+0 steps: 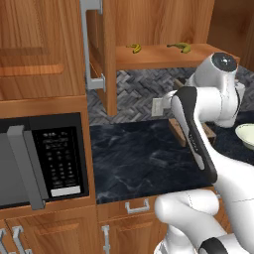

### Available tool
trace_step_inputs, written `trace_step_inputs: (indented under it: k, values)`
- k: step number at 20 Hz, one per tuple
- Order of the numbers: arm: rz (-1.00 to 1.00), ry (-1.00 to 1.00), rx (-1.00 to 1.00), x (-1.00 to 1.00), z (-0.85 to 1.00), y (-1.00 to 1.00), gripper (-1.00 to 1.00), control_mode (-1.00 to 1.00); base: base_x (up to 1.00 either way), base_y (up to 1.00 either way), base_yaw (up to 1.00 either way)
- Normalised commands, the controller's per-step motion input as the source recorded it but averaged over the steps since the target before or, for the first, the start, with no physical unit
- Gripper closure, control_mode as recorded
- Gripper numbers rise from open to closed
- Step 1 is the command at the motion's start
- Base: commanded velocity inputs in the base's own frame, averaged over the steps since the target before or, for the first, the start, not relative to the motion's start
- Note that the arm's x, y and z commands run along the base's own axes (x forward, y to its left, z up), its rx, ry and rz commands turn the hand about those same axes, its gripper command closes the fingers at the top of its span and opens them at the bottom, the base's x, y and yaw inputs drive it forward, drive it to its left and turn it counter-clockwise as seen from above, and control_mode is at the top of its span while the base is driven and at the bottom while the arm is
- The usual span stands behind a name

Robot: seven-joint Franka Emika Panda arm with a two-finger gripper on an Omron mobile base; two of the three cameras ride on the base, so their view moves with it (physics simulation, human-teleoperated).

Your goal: Pick the bananas from the cabinet and place them in one bowl. Pick the garlic from the sink and place it in the other bowl.

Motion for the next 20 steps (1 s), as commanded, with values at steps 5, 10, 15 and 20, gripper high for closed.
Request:
trace_step_inputs:
  k: [5,10,15,20]
  values:
    - [0.0,-0.11,-0.04,-0.19,0.15,-0.25,-1.0,-1.0,0.0,0.0,0.0]
    - [-0.03,-0.02,0.0,0.0,0.44,-0.18,-1.0,-1.0,0.0,0.0,0.0]
    - [-0.08,0.0,0.0,0.0,0.44,-0.08,-1.0,-1.0,0.0,0.0,0.0]
    - [-0.08,0.0,0.0,0.02,0.38,-0.18,-1.0,-1.0,0.0,0.0,0.0]
